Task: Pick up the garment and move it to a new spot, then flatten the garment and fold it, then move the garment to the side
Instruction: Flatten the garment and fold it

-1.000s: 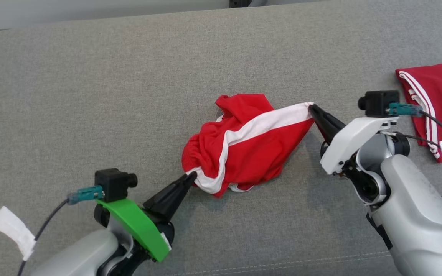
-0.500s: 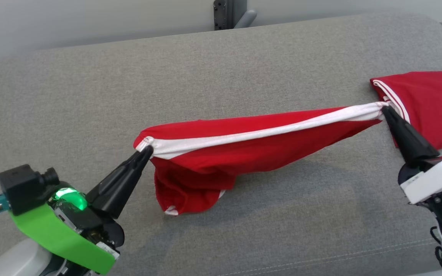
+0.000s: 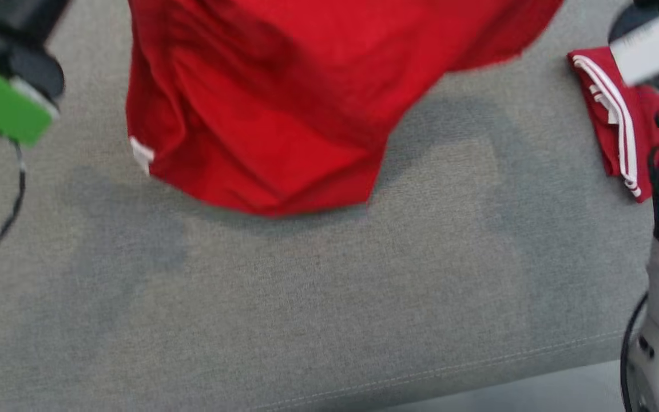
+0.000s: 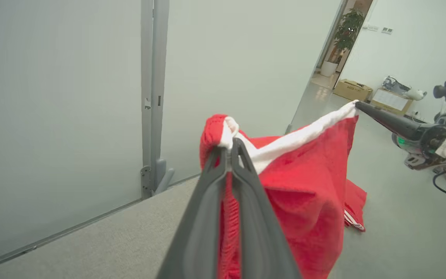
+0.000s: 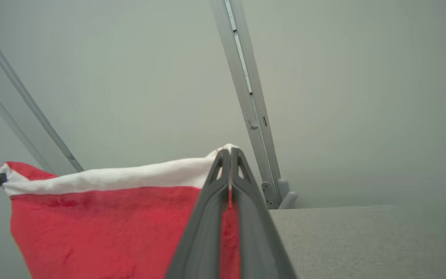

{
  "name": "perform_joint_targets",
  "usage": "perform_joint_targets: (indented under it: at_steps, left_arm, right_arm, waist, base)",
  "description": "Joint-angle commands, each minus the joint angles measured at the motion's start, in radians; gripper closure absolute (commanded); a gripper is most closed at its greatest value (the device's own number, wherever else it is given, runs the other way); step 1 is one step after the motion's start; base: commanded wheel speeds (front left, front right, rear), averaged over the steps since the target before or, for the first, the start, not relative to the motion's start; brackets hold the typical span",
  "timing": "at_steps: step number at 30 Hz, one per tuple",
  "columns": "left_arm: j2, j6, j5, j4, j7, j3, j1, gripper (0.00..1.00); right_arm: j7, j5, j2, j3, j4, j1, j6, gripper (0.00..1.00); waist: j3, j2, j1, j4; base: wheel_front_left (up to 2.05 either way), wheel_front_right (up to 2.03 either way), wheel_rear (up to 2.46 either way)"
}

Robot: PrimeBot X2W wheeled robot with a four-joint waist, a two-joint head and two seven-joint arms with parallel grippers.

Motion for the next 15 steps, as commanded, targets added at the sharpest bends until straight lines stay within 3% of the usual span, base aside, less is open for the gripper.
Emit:
perform_joint_targets:
  at_steps: [1,5,8,10,11,15]
  left_arm:
    - [-0.055,-0.005,0.071,0.120,0.032,-0.010,-0.139,1.00]
    - [-0.172,-0.021,0.221,0.386,-0.014,-0.023,-0.381,1.00]
    - [-0.240,-0.035,0.336,0.540,-0.140,-0.015,-0.531,1.00]
    - [-0.267,-0.049,0.427,0.625,-0.243,-0.036,-0.587,1.00]
    - [-0.267,-0.049,0.427,0.625,-0.243,-0.036,-0.587,1.00]
    - [-0.292,-0.081,0.592,0.737,-0.368,-0.121,-0.611,1.00]
  right_arm:
    - [-0.034,-0.087,0.033,0.018,0.100,-0.155,0.000,1.00]
    - [-0.178,-0.175,0.097,0.000,0.321,-0.413,0.000,1.00]
    - [-0.316,-0.191,0.107,-0.006,0.453,-0.582,0.000,1.00]
    - [-0.412,-0.174,0.108,0.023,0.527,-0.642,0.000,1.00]
    - [-0.412,-0.174,0.108,0.023,0.527,-0.642,0.000,1.00]
    - [-0.571,-0.188,0.108,0.110,0.609,-0.659,0.000,1.00]
  waist:
    - [0.196,0.0113,0.0001,0.001]
    - [0.253,0.0113,0.0001,0.007]
    - [0.310,0.0113,0.0001,0.010]
    - [0.337,0.0113,0.0001,0.015]
    - [0.337,0.0113,0.0001,0.015]
    - [0.366,0.0113,0.0001,0.023]
  base:
    - [0.00,0.00,0.00]
    - [0.00,0.00,0.00]
    - [0.00,0.00,0.00]
    - [0.00,0.00,0.00]
    - [0.00,0.00,0.00]
    - [0.00,0.00,0.00]
